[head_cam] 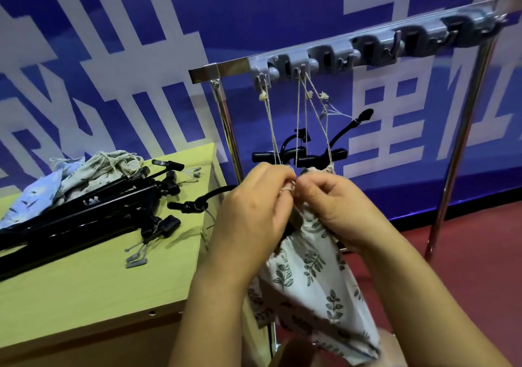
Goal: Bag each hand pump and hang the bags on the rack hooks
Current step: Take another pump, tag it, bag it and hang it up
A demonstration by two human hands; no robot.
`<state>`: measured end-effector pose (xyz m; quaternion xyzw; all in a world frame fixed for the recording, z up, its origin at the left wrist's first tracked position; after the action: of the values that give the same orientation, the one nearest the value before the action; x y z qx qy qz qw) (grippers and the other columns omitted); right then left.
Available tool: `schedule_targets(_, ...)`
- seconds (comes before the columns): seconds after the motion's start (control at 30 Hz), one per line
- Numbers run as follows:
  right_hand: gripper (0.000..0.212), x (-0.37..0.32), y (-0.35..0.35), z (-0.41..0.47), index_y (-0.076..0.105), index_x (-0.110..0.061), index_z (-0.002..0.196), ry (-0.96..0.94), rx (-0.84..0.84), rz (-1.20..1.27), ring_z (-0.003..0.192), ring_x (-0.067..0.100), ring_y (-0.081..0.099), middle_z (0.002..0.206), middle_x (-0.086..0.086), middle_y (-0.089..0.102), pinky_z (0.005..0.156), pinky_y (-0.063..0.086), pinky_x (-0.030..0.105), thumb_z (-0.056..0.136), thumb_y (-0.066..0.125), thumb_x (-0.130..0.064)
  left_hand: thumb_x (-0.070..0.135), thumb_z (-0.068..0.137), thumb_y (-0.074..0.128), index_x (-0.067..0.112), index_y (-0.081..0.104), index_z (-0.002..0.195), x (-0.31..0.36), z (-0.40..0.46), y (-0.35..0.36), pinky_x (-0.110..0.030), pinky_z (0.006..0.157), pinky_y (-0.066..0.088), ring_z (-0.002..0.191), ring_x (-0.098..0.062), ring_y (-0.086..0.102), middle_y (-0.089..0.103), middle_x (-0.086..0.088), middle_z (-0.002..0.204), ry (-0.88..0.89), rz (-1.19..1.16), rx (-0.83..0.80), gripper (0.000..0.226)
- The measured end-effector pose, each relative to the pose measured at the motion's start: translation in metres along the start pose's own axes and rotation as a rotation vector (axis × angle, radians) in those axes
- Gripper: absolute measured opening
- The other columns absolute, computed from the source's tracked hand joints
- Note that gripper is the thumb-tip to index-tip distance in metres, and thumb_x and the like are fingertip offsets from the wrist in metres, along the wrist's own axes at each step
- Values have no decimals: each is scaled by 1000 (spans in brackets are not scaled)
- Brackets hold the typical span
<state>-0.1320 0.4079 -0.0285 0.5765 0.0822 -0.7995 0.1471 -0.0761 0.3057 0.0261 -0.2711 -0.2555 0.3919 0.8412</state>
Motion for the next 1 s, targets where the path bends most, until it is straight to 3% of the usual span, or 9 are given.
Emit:
schedule_targets(0.1,27,-11,8,-4,62,-25,59,-50,-150,-154,55,7,42,56,-9,48,54,34,19,83,63,-36,8,86,53,12,62,97,-4,4,-3,-5,73,36,81,1,47,56,9,89,-33,-49,44,15)
schedule_targets(0.23,22,-36,-1,-4,64,-32,68,-184,-66,-553,78,5,55,82,-7,57,71,41,16,90,59,-29,4,87,55,13,65,95,-10,7,-6,-10,73,41,82,0,53,58,9,86,-36,-123,57,15)
schedule_targets(0.3,24,-43,-1,-4,58,-33,67,-175,-50,-709,79,8,53,85,-7,53,70,41,20,90,56,-33,5,89,57,16,67,93,-12,6,-8,-8,73,41,82,3,56,61,12,85,-78,-199,70,15)
schedule_targets(0.47,38,-53,-33,-4,52,-13,59,-185,287,-869,61,9,43,66,3,45,56,32,14,94,52,-26,10,95,52,21,65,92,-40,1,-38,-19,56,48,55,-4,53,70,8,76,-393,-641,342,18)
schedule_targets(0.57,37,-58,-54,-3,62,5,76,-193,429,-826,63,22,54,72,21,56,64,43,33,94,51,-25,14,96,52,19,63,85,-55,-1,-56,-22,59,52,58,-8,58,65,9,66,-444,-657,443,16)
schedule_targets(0.67,36,-57,-61,5,64,-3,73,-69,387,-659,50,13,58,60,12,57,62,50,34,94,52,-30,19,98,49,21,60,80,-68,-3,-58,-18,49,41,54,-8,50,57,10,58,-524,-689,450,21)
schedule_targets(0.73,39,-51,-65,12,59,-10,60,12,413,-502,54,19,51,57,6,52,64,48,34,93,51,-29,21,98,48,22,60,80,-78,-3,-60,-22,54,43,57,-9,51,56,10,57,-562,-699,457,21)
schedule_targets(0.87,43,-29,-72,21,47,-19,52,283,371,174,55,14,45,50,-2,50,61,41,27,95,46,-24,21,99,46,22,58,83,-103,-4,-65,-30,66,45,55,-5,57,58,11,52,-629,-672,450,21)
schedule_targets(1.0,38,-22,-83,21,34,-17,55,384,414,931,38,12,31,39,-5,31,58,32,20,92,37,-15,24,100,45,22,55,77,-139,-7,-81,-19,54,39,43,0,43,49,12,47,-716,-703,499,26)
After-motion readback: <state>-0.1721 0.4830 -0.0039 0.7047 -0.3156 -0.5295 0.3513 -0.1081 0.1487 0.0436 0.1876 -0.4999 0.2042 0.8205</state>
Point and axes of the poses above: each hand's wrist, its own z-axis towards the middle knuckle, its own y-axis out of the palm, x = y × z, the point moved 6 cm from there along z, towards the middle knuckle
